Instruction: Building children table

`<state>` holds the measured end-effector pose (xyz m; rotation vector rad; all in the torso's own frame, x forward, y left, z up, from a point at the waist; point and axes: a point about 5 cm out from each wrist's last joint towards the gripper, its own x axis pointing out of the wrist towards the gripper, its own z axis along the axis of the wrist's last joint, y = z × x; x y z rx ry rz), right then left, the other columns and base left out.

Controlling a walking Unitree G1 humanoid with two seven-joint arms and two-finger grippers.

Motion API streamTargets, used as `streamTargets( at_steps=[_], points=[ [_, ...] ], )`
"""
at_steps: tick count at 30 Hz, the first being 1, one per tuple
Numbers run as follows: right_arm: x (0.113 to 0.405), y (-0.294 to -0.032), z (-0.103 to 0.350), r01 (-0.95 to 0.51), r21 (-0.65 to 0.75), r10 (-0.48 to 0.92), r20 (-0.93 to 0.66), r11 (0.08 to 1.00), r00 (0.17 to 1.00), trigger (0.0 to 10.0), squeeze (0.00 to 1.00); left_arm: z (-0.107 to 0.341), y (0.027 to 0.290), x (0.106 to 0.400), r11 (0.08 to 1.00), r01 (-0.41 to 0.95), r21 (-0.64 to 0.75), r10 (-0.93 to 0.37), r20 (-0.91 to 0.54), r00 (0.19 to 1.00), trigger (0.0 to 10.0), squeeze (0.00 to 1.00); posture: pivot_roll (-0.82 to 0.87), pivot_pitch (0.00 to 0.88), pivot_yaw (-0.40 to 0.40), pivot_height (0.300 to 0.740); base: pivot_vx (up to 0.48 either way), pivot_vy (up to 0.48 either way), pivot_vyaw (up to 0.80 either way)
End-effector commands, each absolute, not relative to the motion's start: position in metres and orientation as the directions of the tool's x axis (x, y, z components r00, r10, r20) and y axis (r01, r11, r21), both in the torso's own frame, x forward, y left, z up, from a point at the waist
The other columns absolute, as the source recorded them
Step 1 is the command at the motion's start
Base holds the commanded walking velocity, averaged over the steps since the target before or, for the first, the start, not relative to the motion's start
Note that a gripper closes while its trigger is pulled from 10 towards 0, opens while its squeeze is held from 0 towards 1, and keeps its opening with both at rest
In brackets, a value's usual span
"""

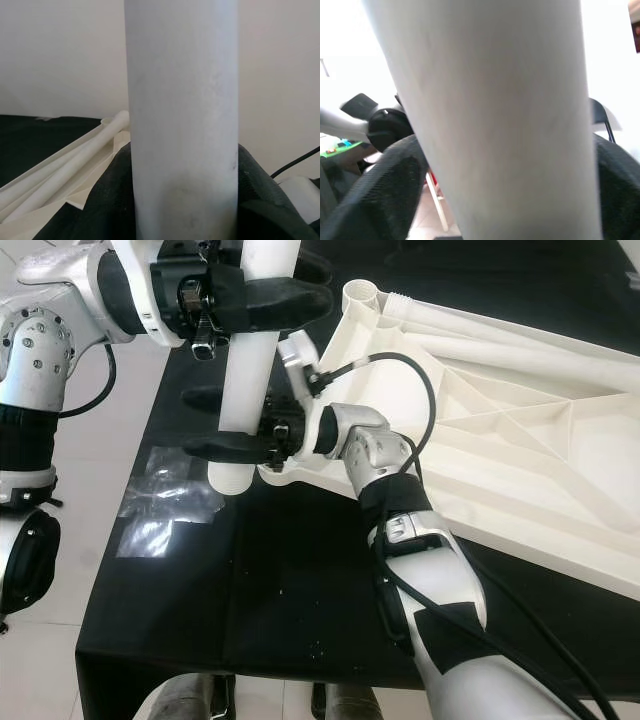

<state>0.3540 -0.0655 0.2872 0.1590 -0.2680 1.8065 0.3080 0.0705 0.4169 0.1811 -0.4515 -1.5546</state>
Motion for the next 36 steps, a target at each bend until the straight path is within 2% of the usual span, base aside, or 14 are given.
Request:
streamTargets(
  at_steps=[1,2,3,4,6,7,8,9,13,17,19,26,36],
  points=[
    [0.342,-0.042,0.304,-0.923,-0.194,0.895,0.243,-0.334,-0.375,10.0,1.0,0.416,0.043,0.298,-0.11,0.915,0.389,-0.965,0.18,-0.192,0.0,0.0,0.08,0.24,-0.024,0.74,0.0,0.0,0.0],
    [0.34,-0.043,0.306,-0.916,-0.223,0.896,0.225,-0.335,-0.382,10.0,0.87,0.416,0.04,0.297,-0.121,0.915,0.385,-0.961,0.185,-0.205,0.0,0.0,0.08,0.235,-0.024,0.74,0.0,0.0,0.0],
    [0.337,-0.044,0.307,-0.907,-0.252,0.897,0.206,-0.338,-0.392,10.0,0.17,0.417,0.036,0.297,-0.13,0.917,0.377,-0.957,0.196,-0.216,0.0,0.0,0.08,0.231,-0.025,0.74,0.0,0.0,0.0],
    [0.334,-0.044,0.308,-0.898,-0.273,0.896,0.188,-0.346,-0.402,10.0,0.0,0.418,0.032,0.297,-0.136,0.919,0.37,-0.953,0.205,-0.224,0.0,0.0,0.08,0.227,-0.024,0.74,0.0,0.0,0.0],
    [0.332,-0.043,0.308,-0.893,-0.283,0.895,0.177,-0.351,-0.408,10.0,0.0,0.419,0.03,0.297,-0.14,0.921,0.365,-0.95,0.211,-0.228,0.0,0.0,0.08,0.227,-0.024,0.74,0.0,0.0,0.0],
    [0.328,-0.043,0.309,-0.882,-0.297,0.891,0.161,-0.366,-0.424,8.5,0.0,0.42,0.026,0.298,-0.143,0.924,0.353,-0.947,0.223,-0.232,0.0,0.0,0.08,0.22,-0.024,0.74,0.0,0.0,0.0],
    [0.324,-0.042,0.31,-0.868,-0.319,0.886,0.14,-0.382,-0.441,3.4,0.0,0.422,0.021,0.299,-0.146,0.925,0.35,-0.945,0.227,-0.235,0.0,0.0,0.08,0.217,-0.021,0.74,0.0,0.0,0.0],
    [0.32,-0.041,0.312,-0.855,-0.338,0.882,0.124,-0.393,-0.454,0.0,0.0,0.423,0.015,0.3,-0.146,0.927,0.347,-0.945,0.229,-0.235,0.0,0.0,0.08,0.215,-0.021,0.74,0.0,0.0,0.0],
    [0.317,-0.04,0.313,-0.847,-0.346,0.878,0.113,-0.404,-0.465,0.0,0.0,0.423,0.011,0.301,-0.147,0.927,0.344,-0.944,0.23,-0.235,0.0,0.0,0.08,0.212,-0.018,0.74,0.0,0.0,0.0],
    [0.31,-0.04,0.312,-0.829,-0.345,0.87,0.067,-0.439,-0.489,0.0,0.0,0.422,-0.012,0.301,-0.164,0.925,0.341,-0.946,0.212,-0.246,0.0,0.0,0.08,0.205,-0.011,0.74,0.0,0.0,0.0],
    [0.31,-0.04,0.312,-0.829,-0.345,0.87,0.067,-0.439,-0.489,0.0,0.0,0.422,-0.012,0.301,-0.164,0.925,0.341,-0.946,0.212,-0.246,0.0,0.0,0.08,0.205,-0.011,0.74,0.0,0.0,0.0],
    [0.304,-0.037,0.3,-0.818,-0.314,0.862,-0.006,-0.482,-0.506,0.0,0.0,0.416,-0.039,0.291,-0.207,0.914,0.35,-0.946,0.168,-0.279,0.0,0.0,0.08,0.199,-0.009,0.74,0.0,0.0,0.0],
    [0.307,-0.034,0.291,-0.836,-0.303,0.881,-0.025,-0.457,-0.472,0.0,0.0,0.416,-0.028,0.295,-0.223,0.905,0.363,-0.945,0.148,-0.293,0.0,0.0,0.08,0.194,-0.005,0.74,0.0,0.0,0.0]
  ],
)
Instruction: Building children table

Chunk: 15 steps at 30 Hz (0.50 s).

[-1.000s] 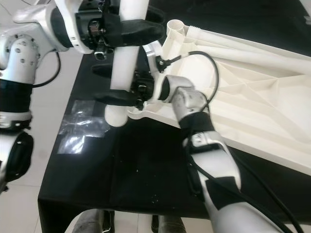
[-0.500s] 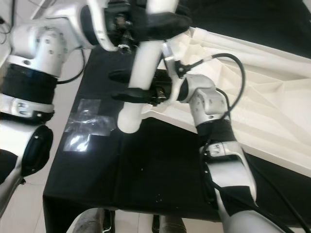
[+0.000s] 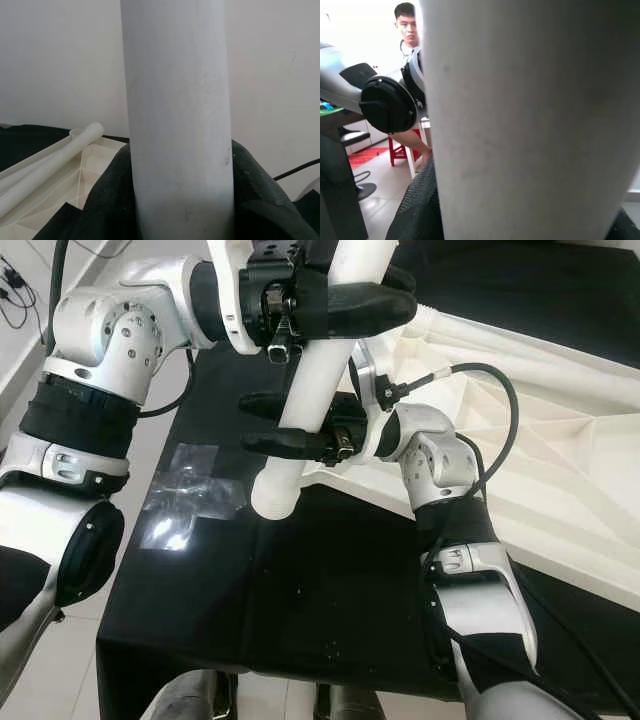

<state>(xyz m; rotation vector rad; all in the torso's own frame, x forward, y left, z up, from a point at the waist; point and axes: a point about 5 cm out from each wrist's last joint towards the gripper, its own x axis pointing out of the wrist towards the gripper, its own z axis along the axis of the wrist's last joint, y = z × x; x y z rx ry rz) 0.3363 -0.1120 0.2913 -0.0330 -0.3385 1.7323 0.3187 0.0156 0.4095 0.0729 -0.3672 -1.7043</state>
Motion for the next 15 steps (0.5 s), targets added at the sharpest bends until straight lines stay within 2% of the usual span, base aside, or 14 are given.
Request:
streamTargets(
  at_steps=[1,4,5,6,7,12,13,14,15],
  points=[
    [0.308,-0.034,0.289,-0.843,-0.302,0.888,-0.027,-0.445,-0.459,0.0,0.0,0.417,-0.027,0.296,-0.224,0.902,0.368,-0.944,0.148,-0.294,0.0,0.0,0.08,0.194,-0.005,0.74,0.0,0.0,0.0],
    [0.31,-0.034,0.288,-0.858,-0.304,0.904,-0.019,-0.413,-0.428,0.0,0.0,0.418,-0.026,0.297,-0.207,0.899,0.387,-0.947,0.153,-0.284,0.0,0.0,0.08,0.191,-0.007,0.74,0.0,0.0,0.0],
    [0.311,-0.033,0.288,-0.865,-0.306,0.91,-0.012,-0.397,-0.414,0.0,0.0,0.419,-0.026,0.298,-0.187,0.899,0.396,-0.95,0.159,-0.268,3.7,0.07,0.08,0.191,-0.007,0.74,0.0,0.0,0.0],
    [0.311,-0.033,0.288,-0.865,-0.306,0.91,-0.012,-0.397,-0.414,0.0,0.0,0.419,-0.026,0.298,-0.187,0.899,0.396,-0.95,0.159,-0.268,3.7,0.07,0.08,0.191,-0.007,0.74,0.0,0.0,0.0],
    [0.312,-0.033,0.288,-0.87,-0.311,0.916,-0.006,-0.383,-0.402,0.0,0.0,0.42,-0.025,0.3,-0.171,0.904,0.393,-0.953,0.168,-0.253,10.0,1.0,0.08,0.191,-0.007,0.74,0.0,0.0,0.0],
    [0.322,-0.036,0.291,-0.903,-0.34,0.956,0.033,-0.263,-0.291,0.0,0.0,0.438,0.003,0.307,-0.048,0.92,0.389,-0.949,0.269,-0.163,10.0,1.0,0.08,0.198,-0.016,0.74,0.0,0.0,0.0],
    [0.326,-0.039,0.292,-0.912,-0.348,0.968,0.047,-0.216,-0.248,0.0,0.0,0.449,0.034,0.306,-0.002,0.921,0.39,-0.936,0.323,-0.139,10.0,1.0,0.08,0.2,-0.016,0.74,0.0,0.0,0.0],
    [0.326,-0.039,0.292,-0.912,-0.348,0.968,0.047,-0.216,-0.248,0.0,0.0,0.449,0.034,0.306,-0.002,0.921,0.39,-0.936,0.323,-0.139,10.0,1.0,0.08,0.2,-0.016,0.74,0.0,0.0,0.0],
    [0.33,-0.042,0.293,-0.918,-0.354,0.976,0.059,-0.178,-0.212,0.0,0.0,0.458,0.06,0.302,0.031,0.919,0.394,-0.924,0.361,-0.124,10.0,1.0,0.08,0.2,-0.016,0.74,0.0,0.0,0.0]
  ],
)
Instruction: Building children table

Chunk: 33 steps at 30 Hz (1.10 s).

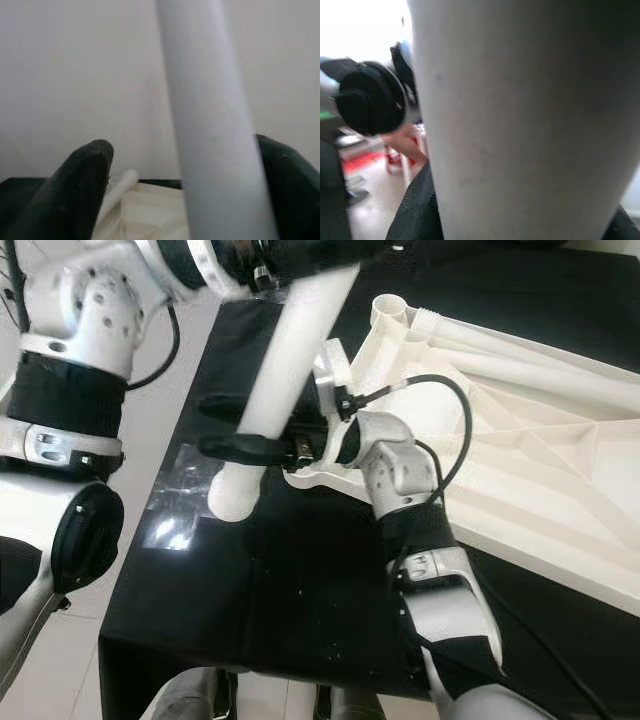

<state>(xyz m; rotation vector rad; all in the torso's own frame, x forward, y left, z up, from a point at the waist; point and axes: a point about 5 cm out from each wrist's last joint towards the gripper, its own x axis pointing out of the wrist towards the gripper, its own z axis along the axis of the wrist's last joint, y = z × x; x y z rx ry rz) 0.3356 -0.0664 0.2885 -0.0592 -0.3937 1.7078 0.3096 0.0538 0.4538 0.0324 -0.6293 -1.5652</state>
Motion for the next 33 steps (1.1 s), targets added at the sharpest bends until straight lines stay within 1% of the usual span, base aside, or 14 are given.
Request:
streamTargets(
  at_steps=[1,3,8,11,16,21,22,23,24,25,26,27,30,33],
  points=[
    [0.33,-0.042,0.293,-0.918,-0.354,0.976,0.059,-0.178,-0.212,0.0,0.0,0.458,0.06,0.302,0.031,0.919,0.394,-0.924,0.361,-0.124,10.0,1.0,0.08,0.2,-0.016,0.74,0.0,0.0,0.0],
    [0.339,-0.051,0.297,-0.925,-0.37,0.989,0.081,-0.086,-0.124,0.0,0.0,0.481,0.11,0.288,0.098,0.912,0.398,-0.894,0.437,-0.094,10.0,1.0,0.08,0.206,-0.023,0.74,0.0,0.0,0.0],
    [0.354,-0.067,0.308,-0.913,-0.402,0.993,0.112,0.069,0.026,0.0,0.0,0.508,0.162,0.269,0.205,0.9,0.384,-0.851,0.524,-0.03,10.0,1.0,0.09,0.214,-0.031,0.74,0.0,0.0,0.0],
    [0.357,-0.071,0.311,-0.908,-0.406,0.991,0.121,0.104,0.059,0.0,0.0,0.51,0.172,0.265,0.231,0.898,0.375,-0.842,0.539,-0.009,10.0,1.0,0.09,0.215,-0.032,0.74,0.0,0.0,0.0],
    [0.371,-0.086,0.324,-0.867,-0.423,0.963,0.161,0.264,0.215,0.0,0.0,0.498,0.201,0.242,0.344,0.885,0.315,-0.82,0.559,0.12,10.0,1.0,0.1,0.225,-0.047,0.74,0.0,0.0,0.0],
    [0.376,-0.092,0.328,-0.851,-0.418,0.947,0.177,0.319,0.268,0.0,0.0,0.483,0.212,0.231,0.37,0.893,0.256,-0.808,0.563,0.174,10.0,1.0,0.11,0.233,-0.051,0.74,0.0,0.0,0.0],
    [0.379,-0.095,0.332,-0.846,-0.411,0.939,0.19,0.34,0.285,0.3,0.0,0.465,0.213,0.225,0.346,0.911,0.224,-0.835,0.517,0.19,10.0,1.0,0.11,0.239,-0.051,0.74,0.0,0.0,0.0],
    [0.38,-0.098,0.335,-0.846,-0.402,0.935,0.201,0.35,0.292,3.8,0.0,0.443,0.21,0.222,0.318,0.929,0.19,-0.865,0.458,0.202,10.0,1.0,0.11,0.244,-0.052,0.74,0.0,0.0,0.0],
    [0.38,-0.098,0.335,-0.846,-0.402,0.935,0.201,0.35,0.292,3.8,0.0,0.443,0.21,0.222,0.318,0.929,0.19,-0.865,0.458,0.202,10.0,1.0,0.11,0.244,-0.052,0.74,0.0,0.0,0.0],
    [0.381,-0.1,0.337,-0.847,-0.396,0.933,0.208,0.355,0.294,7.5,0.0,0.429,0.207,0.22,0.298,0.94,0.168,-0.885,0.416,0.206,10.0,1.0,0.11,0.244,-0.052,0.74,0.0,0.0,0.0],
    [0.38,-0.105,0.339,-0.863,-0.382,0.94,0.215,0.331,0.265,10.0,0.0,0.388,0.197,0.223,0.287,0.954,0.09,-0.913,0.327,0.244,10.0,0.25,0.11,0.254,-0.052,0.74,0.0,0.0,0.0],
    [0.379,-0.109,0.34,-0.875,-0.375,0.947,0.21,0.307,0.243,10.0,0.0,0.344,0.185,0.223,0.28,0.96,-0.013,-0.927,0.255,0.274,10.0,0.0,0.11,0.261,-0.053,0.74,0.0,0.0,0.0],
    [0.379,-0.111,0.34,-0.881,-0.371,0.951,0.205,0.292,0.229,10.0,0.0,0.317,0.178,0.218,0.278,0.957,-0.087,-0.933,0.213,0.29,10.0,0.0,0.11,0.261,-0.053,0.74,0.0,0.0,0.0],
    [0.374,-0.111,0.332,-0.906,-0.381,0.98,0.139,0.186,0.143,10.0,0.0,0.247,0.15,0.19,0.307,0.932,-0.193,-0.95,-0.004,0.312,10.0,0.0,0.1,0.286,-0.05,0.74,0.0,0.0,0.0]
  ],
)
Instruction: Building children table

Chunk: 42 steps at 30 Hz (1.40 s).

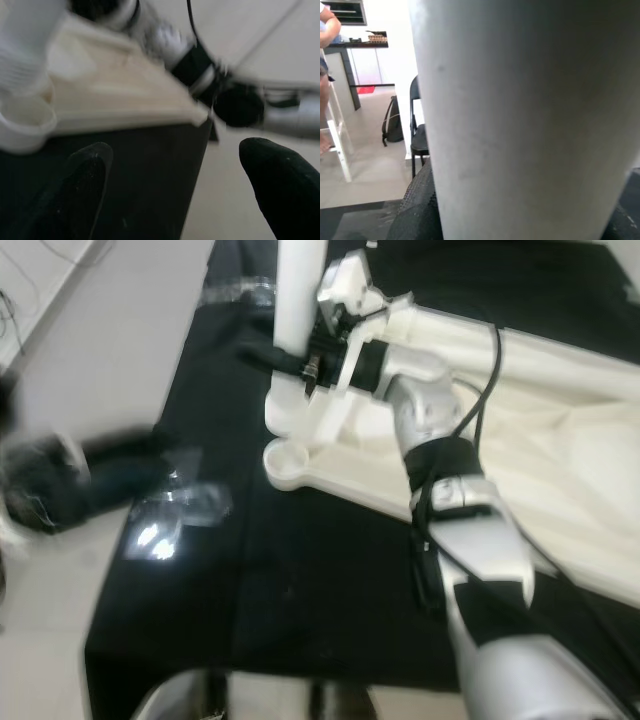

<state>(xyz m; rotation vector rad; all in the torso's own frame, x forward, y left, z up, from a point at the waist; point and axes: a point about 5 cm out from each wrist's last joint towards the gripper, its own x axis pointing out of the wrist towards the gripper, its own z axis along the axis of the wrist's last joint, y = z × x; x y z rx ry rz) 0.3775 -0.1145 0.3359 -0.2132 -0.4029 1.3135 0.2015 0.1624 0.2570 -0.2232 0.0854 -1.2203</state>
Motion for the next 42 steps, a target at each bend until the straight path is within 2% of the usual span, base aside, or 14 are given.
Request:
streamTargets(
  at_steps=[1,5,6,9,11,12,14,17,18,23,30,34,42],
  points=[
    [0.373,-0.11,0.33,-0.911,-0.38,0.985,0.126,0.16,0.121,10.0,0.0,0.237,0.144,0.183,0.309,0.928,-0.209,-0.95,-0.03,0.31,10.0,0.0,0.1,0.286,-0.05,0.74,0.0,0.0,0.0],
    [0.371,-0.108,0.325,-0.92,-0.373,0.991,0.104,0.116,0.083,10.0,0.0,0.219,0.131,0.171,0.354,0.906,-0.233,-0.935,-0.078,0.346,10.0,0.0,0.09,0.297,-0.048,0.74,0.0,0.0,0.0],
    [0.369,-0.106,0.323,-0.927,-0.366,0.994,0.104,0.08,0.044,10.0,0.0,0.21,0.126,0.169,0.423,0.871,-0.25,-0.906,-0.095,0.413,10.0,0.0,0.09,0.311,-0.049,0.74,0.0,0.0,0.0],
    [0.367,-0.105,0.322,-0.931,-0.361,0.994,0.106,0.053,0.015,10.0,0.0,0.204,0.123,0.165,0.473,0.841,-0.262,-0.881,-0.107,0.461,10.0,0.0,0.09,0.314,-0.049,0.74,0.0,0.0,0.0],
    [0.364,-0.103,0.319,-0.934,-0.357,0.995,0.093,-0.005,-0.041,10.0,0.0,0.19,0.123,0.163,0.599,0.764,-0.238,-0.8,-0.151,0.581,10.0,0.0,0.09,0.327,-0.052,0.74,0.0,0.0,0.0],
    [0.364,-0.103,0.319,-0.934,-0.357,0.995,0.093,-0.005,-0.041,10.0,0.0,0.19,0.123,0.163,0.599,0.764,-0.238,-0.8,-0.151,0.581,10.0,0.0,0.09,0.327,-0.052,0.74,0.0,0.0,0.0],
    [0.364,-0.101,0.317,-0.934,-0.356,0.995,0.077,-0.025,-0.056,10.0,0.0,0.18,0.122,0.162,0.665,0.721,-0.197,-0.747,-0.177,0.641,10.0,0.0,0.09,0.34,-0.054,0.74,0.0,0.0,0.0],
    [0.364,-0.1,0.316,-0.934,-0.355,0.996,0.07,-0.033,-0.062,10.0,0.0,0.176,0.121,0.16,0.703,0.692,-0.167,-0.711,-0.179,0.68,10.0,0.0,0.09,0.346,-0.056,0.74,0.0,0.0,0.0],
    [0.365,-0.098,0.317,-0.935,-0.353,0.996,0.066,-0.037,-0.065,10.0,0.0,0.174,0.123,0.159,0.776,0.621,-0.112,-0.631,-0.155,0.76,10.0,0.0,0.09,0.363,-0.053,0.74,0.0,0.0,0.0],
    [0.367,-0.099,0.319,-0.934,-0.356,0.996,0.068,-0.023,-0.05,10.0,0.0,0.177,0.126,0.152,0.818,0.57,-0.074,-0.574,-0.133,0.808,10.0,0.0,0.1,0.386,-0.05,0.74,0.0,0.0,0.0],
    [0.368,-0.104,0.324,-0.931,-0.363,0.997,0.069,-0.017,-0.045,10.0,0.0,0.181,0.122,0.136,0.831,0.556,-0.029,-0.555,-0.112,0.824,10.0,0.0,0.11,0.41,-0.05,0.74,0.0,0.0,0.0],
    [0.366,-0.109,0.329,-0.926,-0.375,0.996,0.04,-0.053,-0.074,10.0,0.0,0.18,0.115,0.123,0.828,0.561,-0.031,-0.561,-0.067,0.825,10.0,0.0,0.1,0.444,-0.051,0.74,0.0,0.0,0.0],
    [0.363,-0.106,0.328,-0.921,-0.37,0.993,-0.043,-0.121,-0.113,10.0,0.0,0.181,0.111,0.117,0.822,0.567,-0.046,-0.569,-0.037,0.821,10.0,0.0,0.1,0.466,-0.069,0.74,0.0,0.0,0.0]
  ],
)
